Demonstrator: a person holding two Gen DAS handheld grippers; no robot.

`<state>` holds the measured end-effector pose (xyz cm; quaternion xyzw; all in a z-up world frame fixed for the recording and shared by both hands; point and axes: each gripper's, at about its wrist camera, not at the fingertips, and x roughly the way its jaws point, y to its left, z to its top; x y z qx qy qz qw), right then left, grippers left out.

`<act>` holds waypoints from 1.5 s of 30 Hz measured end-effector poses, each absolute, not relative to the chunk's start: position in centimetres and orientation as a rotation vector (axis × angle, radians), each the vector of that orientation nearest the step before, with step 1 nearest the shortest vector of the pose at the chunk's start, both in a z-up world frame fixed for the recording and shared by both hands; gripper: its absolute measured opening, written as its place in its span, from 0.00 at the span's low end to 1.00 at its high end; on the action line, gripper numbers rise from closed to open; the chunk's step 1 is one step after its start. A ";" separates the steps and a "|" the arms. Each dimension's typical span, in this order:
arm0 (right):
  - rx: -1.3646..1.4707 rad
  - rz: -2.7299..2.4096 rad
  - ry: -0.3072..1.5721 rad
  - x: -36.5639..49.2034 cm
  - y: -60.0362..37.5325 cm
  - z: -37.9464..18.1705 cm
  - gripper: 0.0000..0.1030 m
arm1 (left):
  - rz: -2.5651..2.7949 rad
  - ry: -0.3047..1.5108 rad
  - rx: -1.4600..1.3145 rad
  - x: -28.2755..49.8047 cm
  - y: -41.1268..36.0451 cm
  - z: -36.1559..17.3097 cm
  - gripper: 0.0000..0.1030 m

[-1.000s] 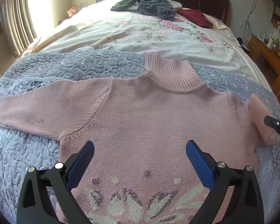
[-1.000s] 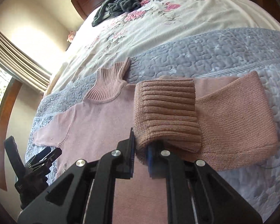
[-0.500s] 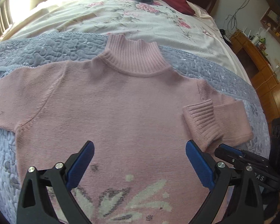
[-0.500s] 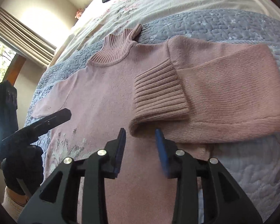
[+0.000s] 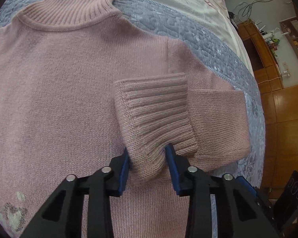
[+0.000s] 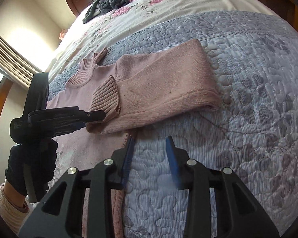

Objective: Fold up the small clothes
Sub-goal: 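Grasp the folded cuff with the left tool, reposition it, release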

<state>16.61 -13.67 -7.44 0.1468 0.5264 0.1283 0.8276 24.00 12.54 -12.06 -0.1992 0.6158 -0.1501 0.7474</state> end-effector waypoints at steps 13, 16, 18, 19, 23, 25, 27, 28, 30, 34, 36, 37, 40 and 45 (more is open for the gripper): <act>0.383 0.242 1.105 18.5 -13.8 -6.8 0.41 | -0.215 1.120 -0.441 23.0 24.4 -6.5 0.14; 0.424 0.248 1.119 20.0 -13.4 -7.1 0.44 | -0.167 1.102 -0.429 23.2 27.7 -6.2 0.14; 0.465 0.256 1.144 21.4 -12.9 -7.8 0.45 | -0.156 1.105 -0.444 23.6 29.3 -6.5 0.14; 0.479 0.255 1.161 22.0 -12.6 -8.3 0.45 | -0.154 1.108 -0.446 23.6 29.9 -6.8 0.14; 0.460 0.207 1.236 24.2 -11.2 -10.5 0.37 | -0.156 1.125 -0.453 23.9 31.0 -8.1 0.15; 0.445 0.187 1.265 24.6 -10.8 -11.5 0.29 | -0.149 1.140 -0.443 24.0 31.0 -9.1 0.15; 0.429 0.171 1.269 24.5 -10.5 -11.8 0.28 | -0.129 1.160 -0.433 24.1 31.4 -10.2 0.18; 0.427 0.168 1.269 24.4 -10.4 -11.9 0.28 | -0.116 1.170 -0.428 24.2 31.6 -10.6 0.19; 0.417 0.170 1.270 24.3 -10.2 -12.1 0.28 | -0.088 1.176 -0.423 24.1 32.5 -11.2 0.24; 0.363 0.170 1.270 24.2 -9.8 -11.3 0.30 | 0.065 1.110 -0.427 22.8 36.1 -10.3 0.27; 0.319 0.149 1.243 23.8 -9.4 -10.1 0.33 | 0.100 1.089 -0.459 21.9 38.1 -9.8 0.28; 0.296 0.142 1.220 23.5 -9.0 -9.4 0.33 | 0.101 1.084 -0.475 21.6 38.7 -9.5 0.28; 0.259 0.151 1.169 23.0 -8.1 -7.8 0.34 | 0.075 1.062 -0.528 20.2 39.5 -8.7 0.31; 0.252 0.203 1.164 23.2 -6.0 -7.0 0.34 | -0.008 1.063 -0.375 19.8 33.8 -8.0 0.46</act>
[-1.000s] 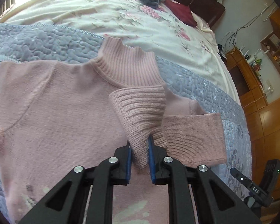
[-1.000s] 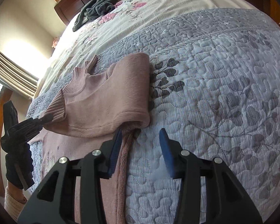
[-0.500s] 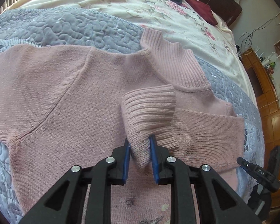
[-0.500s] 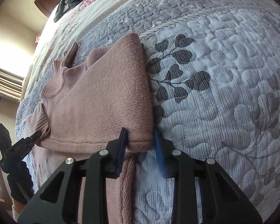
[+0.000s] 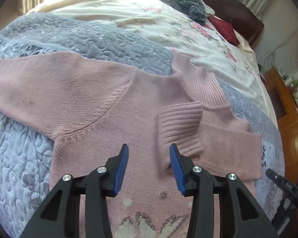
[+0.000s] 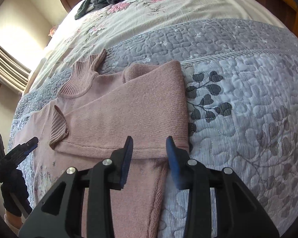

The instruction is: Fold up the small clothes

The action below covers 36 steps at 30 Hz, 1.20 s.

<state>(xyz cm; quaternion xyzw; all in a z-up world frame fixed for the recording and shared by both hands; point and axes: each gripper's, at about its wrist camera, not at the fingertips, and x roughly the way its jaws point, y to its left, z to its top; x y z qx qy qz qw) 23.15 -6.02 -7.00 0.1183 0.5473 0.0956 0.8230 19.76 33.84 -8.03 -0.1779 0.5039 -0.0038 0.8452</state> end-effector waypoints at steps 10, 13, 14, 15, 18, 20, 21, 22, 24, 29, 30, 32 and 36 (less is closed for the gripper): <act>0.267 0.213 1.215 23.7 -5.4 -9.1 0.35 | -0.002 1.128 0.283 24.4 21.2 -12.0 0.45; 0.280 0.212 1.228 23.9 -5.6 -9.9 0.34 | -0.033 1.135 0.226 25.0 22.1 -12.1 0.15; 0.279 0.212 1.229 23.9 -5.6 -10.1 0.34 | -0.045 1.134 0.180 25.1 22.7 -11.7 0.11; 0.277 0.214 1.229 23.8 -5.7 -10.1 0.34 | -0.061 1.130 0.111 25.1 23.8 -11.0 0.10; 0.261 0.215 1.230 23.9 -5.5 -10.1 0.34 | -0.083 1.070 -0.018 23.9 26.9 -8.9 0.10; 0.251 0.215 1.230 23.8 -5.3 -10.0 0.34 | -0.058 1.022 -0.043 22.9 29.1 -7.3 0.10; 0.247 0.214 1.230 23.8 -5.3 -9.9 0.34 | -0.035 1.008 -0.068 22.5 30.7 -6.7 0.11; 0.243 0.213 1.228 23.8 -5.2 -9.7 0.34 | -0.011 1.003 -0.104 22.0 32.4 -6.3 0.12; 0.234 0.215 1.214 23.7 -4.9 -9.1 0.35 | 0.040 0.989 -0.156 21.3 35.4 -5.8 0.13; 0.241 0.279 1.196 23.5 -2.9 -7.8 0.36 | 0.047 0.972 -0.194 20.7 37.2 -5.4 0.14; 0.242 0.292 1.203 23.6 -2.4 -7.9 0.36 | 0.021 0.975 -0.202 20.7 36.6 -5.5 0.17; 0.226 0.304 1.219 23.7 -1.5 -8.2 0.36 | -0.033 1.004 -0.217 21.0 35.0 -6.4 0.23; 0.219 0.277 1.280 24.1 -0.9 -10.3 0.37 | -0.048 1.102 -0.182 22.3 32.6 -9.9 0.23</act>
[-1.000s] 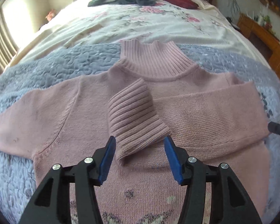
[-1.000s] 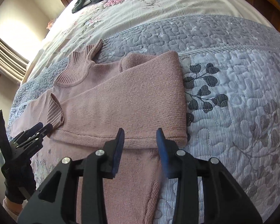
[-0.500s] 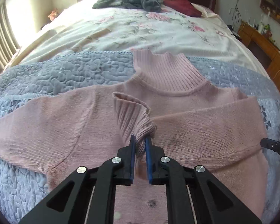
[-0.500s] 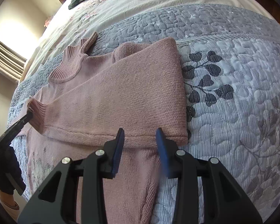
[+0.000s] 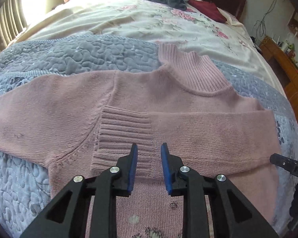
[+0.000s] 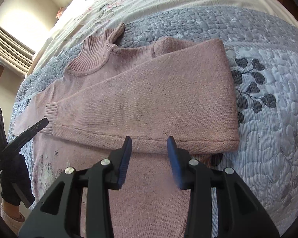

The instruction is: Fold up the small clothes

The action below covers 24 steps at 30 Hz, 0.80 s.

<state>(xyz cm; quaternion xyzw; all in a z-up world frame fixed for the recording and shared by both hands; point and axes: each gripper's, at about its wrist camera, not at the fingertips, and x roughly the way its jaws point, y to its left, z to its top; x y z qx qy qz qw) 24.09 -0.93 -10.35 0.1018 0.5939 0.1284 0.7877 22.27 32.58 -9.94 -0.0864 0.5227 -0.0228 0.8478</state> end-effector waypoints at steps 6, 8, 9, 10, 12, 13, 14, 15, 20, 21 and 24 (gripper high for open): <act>0.240 0.284 1.304 24.1 -1.1 -11.4 0.37 | -0.069 1.128 -0.231 22.1 33.4 -11.7 0.24; 0.225 0.285 1.291 23.7 -0.8 -10.4 0.41 | -0.069 1.101 -0.240 21.3 34.4 -10.5 0.30; 0.216 0.293 1.280 23.3 -0.5 -9.8 0.42 | -0.071 1.083 -0.252 20.7 35.3 -9.8 0.33; 0.209 0.309 1.269 23.1 -0.2 -9.3 0.43 | -0.067 1.068 -0.266 20.2 36.3 -9.1 0.37; 0.194 0.335 1.250 22.3 0.7 -8.2 0.45 | -0.035 1.042 -0.291 18.8 39.0 -7.9 0.39; 0.188 0.351 1.243 21.9 1.2 -7.8 0.49 | -0.018 1.032 -0.309 18.1 40.7 -7.5 0.41; 0.179 0.368 1.239 21.6 1.8 -7.4 0.52 | 0.007 1.024 -0.329 17.3 42.5 -7.2 0.43; 0.163 0.386 1.237 21.2 2.6 -7.2 0.54 | 0.035 1.019 -0.348 16.6 44.3 -7.0 0.44; 0.092 0.453 1.249 19.8 6.4 -7.3 0.60 | 0.213 1.000 -0.437 13.1 54.1 -7.2 0.45; 0.082 0.455 1.251 19.8 7.0 -7.4 0.60 | 0.249 0.993 -0.472 12.4 56.2 -7.4 0.45; 0.062 0.448 1.253 20.4 8.2 -8.0 0.61 | 0.348 0.942 -0.584 10.4 62.1 -7.9 0.45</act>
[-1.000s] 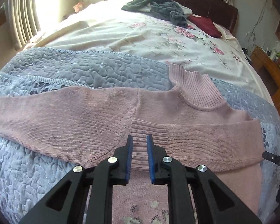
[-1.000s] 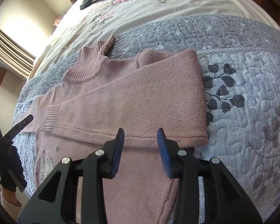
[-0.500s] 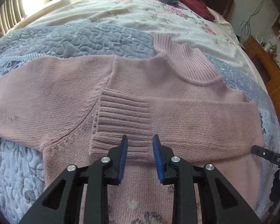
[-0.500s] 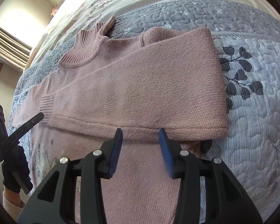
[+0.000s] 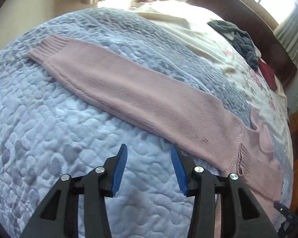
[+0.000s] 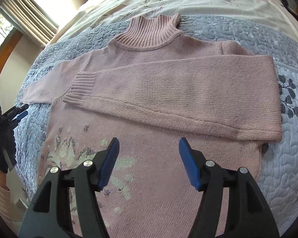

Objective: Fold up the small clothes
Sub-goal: 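Grasp the other sleeve cuff with the left tool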

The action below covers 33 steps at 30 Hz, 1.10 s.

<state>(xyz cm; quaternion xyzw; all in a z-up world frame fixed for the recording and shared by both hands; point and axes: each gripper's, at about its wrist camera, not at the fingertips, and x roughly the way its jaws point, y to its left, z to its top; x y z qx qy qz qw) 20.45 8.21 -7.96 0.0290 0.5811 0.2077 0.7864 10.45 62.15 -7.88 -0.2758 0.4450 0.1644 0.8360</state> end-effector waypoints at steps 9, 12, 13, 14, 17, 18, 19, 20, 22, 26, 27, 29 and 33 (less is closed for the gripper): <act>0.067 0.380 1.286 23.1 8.5 -10.2 0.61 | 0.477 0.761 -0.962 8.9 74.9 -10.9 0.44; 0.066 0.374 1.287 23.3 8.4 -10.7 0.60 | 0.467 0.720 -1.025 9.3 77.0 -11.6 0.44; 0.067 0.372 1.289 23.4 8.3 -11.0 0.61 | 0.465 0.709 -1.040 9.5 77.5 -11.8 0.44; 0.067 0.370 1.293 23.4 8.3 -11.2 0.60 | 0.465 0.701 -1.051 9.5 77.9 -12.0 0.43; 0.048 0.365 1.291 23.4 8.5 -11.6 0.61 | 0.466 0.678 -1.056 10.1 78.9 -12.2 0.42; 0.037 0.364 1.289 23.4 8.6 -11.6 0.61 | 0.467 0.672 -1.056 10.4 79.2 -12.2 0.42; 0.026 0.364 1.286 23.4 8.7 -11.6 0.61 | 0.469 0.666 -1.053 10.6 79.5 -12.0 0.40; 0.019 0.363 1.285 23.4 8.8 -11.6 0.61 | 0.476 0.668 -1.042 11.0 79.7 -12.0 0.36; 0.018 0.363 1.286 23.5 8.8 -11.6 0.61 | 0.488 0.682 -1.012 11.7 79.9 -11.9 0.28; 0.020 0.365 1.287 23.5 8.7 -11.6 0.60 | 0.487 0.694 -0.956 12.1 79.6 -11.5 0.14; 0.020 0.366 1.286 23.5 8.7 -11.6 0.60 | 0.484 0.688 -0.939 12.2 79.4 -11.2 0.13; 0.022 0.367 1.283 23.4 8.6 -11.5 0.60 | 0.471 0.673 -0.907 12.1 78.8 -10.5 0.13; 0.033 0.366 1.278 23.0 8.4 -11.3 0.60 | 0.410 0.634 -0.863 12.2 76.9 -8.3 0.12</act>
